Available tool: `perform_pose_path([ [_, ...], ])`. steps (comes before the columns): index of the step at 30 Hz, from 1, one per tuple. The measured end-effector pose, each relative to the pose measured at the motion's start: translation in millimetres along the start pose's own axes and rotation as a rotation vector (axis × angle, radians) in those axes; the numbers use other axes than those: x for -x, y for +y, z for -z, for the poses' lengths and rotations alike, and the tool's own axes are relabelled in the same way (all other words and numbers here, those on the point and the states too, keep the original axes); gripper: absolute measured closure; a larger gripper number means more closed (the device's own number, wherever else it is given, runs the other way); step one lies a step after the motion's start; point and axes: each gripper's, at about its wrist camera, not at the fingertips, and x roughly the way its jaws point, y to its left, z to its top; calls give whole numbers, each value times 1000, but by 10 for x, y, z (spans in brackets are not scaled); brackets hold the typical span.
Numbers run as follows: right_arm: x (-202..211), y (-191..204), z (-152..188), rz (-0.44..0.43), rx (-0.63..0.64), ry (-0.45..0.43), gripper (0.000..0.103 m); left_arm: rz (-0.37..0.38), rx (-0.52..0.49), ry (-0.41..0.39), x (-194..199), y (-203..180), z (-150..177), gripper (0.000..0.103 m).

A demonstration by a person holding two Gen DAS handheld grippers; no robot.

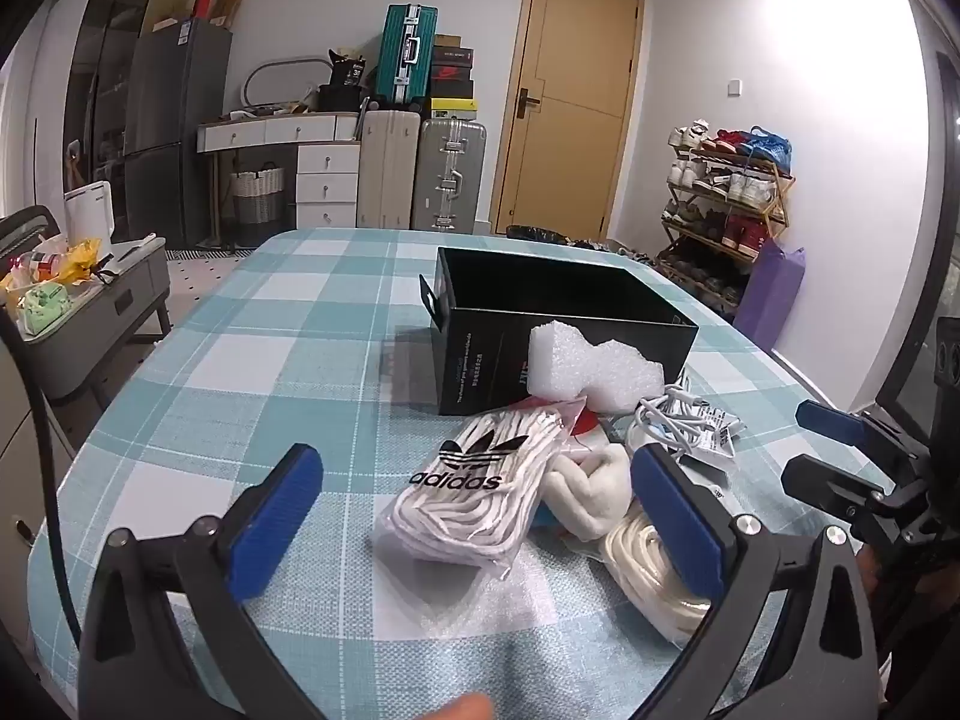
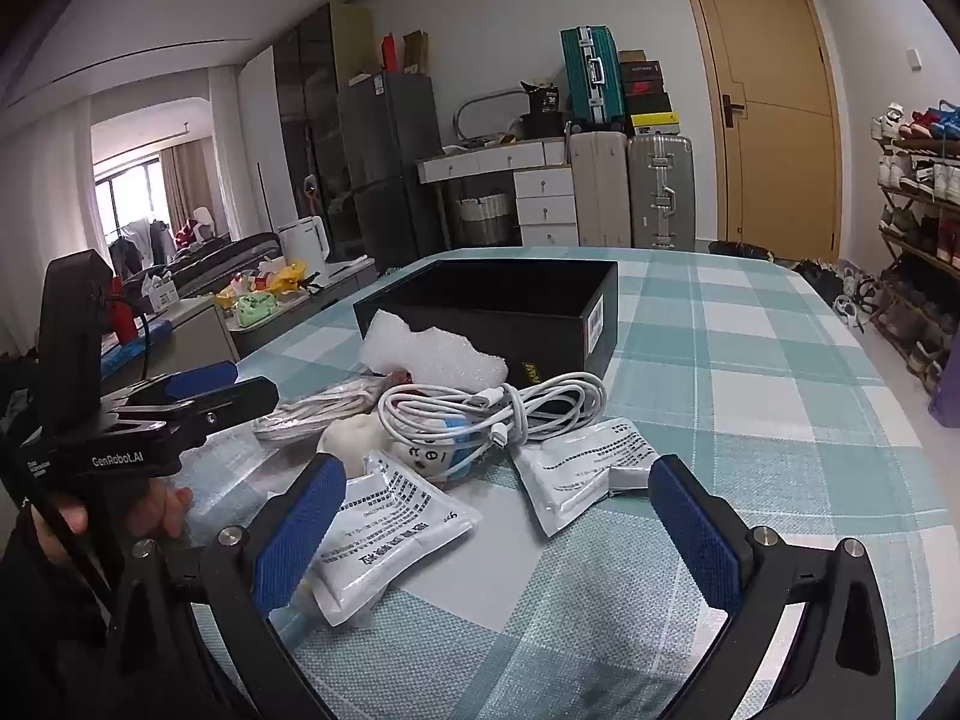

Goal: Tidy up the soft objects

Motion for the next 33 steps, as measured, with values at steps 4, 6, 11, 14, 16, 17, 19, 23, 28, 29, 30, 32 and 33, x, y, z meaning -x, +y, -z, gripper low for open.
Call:
perform_pose_path([
  [4, -1, -1, 1, -2, 2, -4, 0, 2, -12, -3, -12, 2, -10, 0],
  [6, -6, -3, 0, -2, -1, -1, 0, -2, -17, -5, -25, 15, -22, 0],
  [11, -6, -6, 1, -5, -3, -2, 0, 3, -13, -5, -73, 117, -72, 0],
  [14, -8, -7, 2, -7, -3, -1, 0, -2, -17, -10, -24, 38, -50, 0],
  [16, -5, -9, 2, -8, -5, 0, 0, -13, -38, -16, 9, -93, 15, 0],
  [17, -2, -9, 3, -8, -6, 0, 0, -15, -38, -18, 25, -90, 14, 0],
  [19, -2, -14, -3, -4, -10, 1, 0, -15, -38, -16, 18, -78, 19, 0],
  [23, -17, -9, 14, -5, -11, 1, 0, -15, -39, -18, 25, -79, 27, 0],
  [28, -9, -10, -3, -4, -17, 2, 0, -17, -44, -17, 30, -87, 36, 0],
  [29, 0, -5, -1, -5, -17, 2, 0, -18, -46, -15, 21, -89, 34, 0],
  [30, 0, -7, -2, -5, -18, 3, 0, -17, -46, -16, 23, -87, 34, 0],
  [32, 11, -3, 1, -5, -18, 1, 0, -18, -45, -17, 22, -87, 32, 0],
  [33, -1, -11, -3, -3, -20, 2, 0, -18, -45, -16, 13, -84, 26, 0],
])
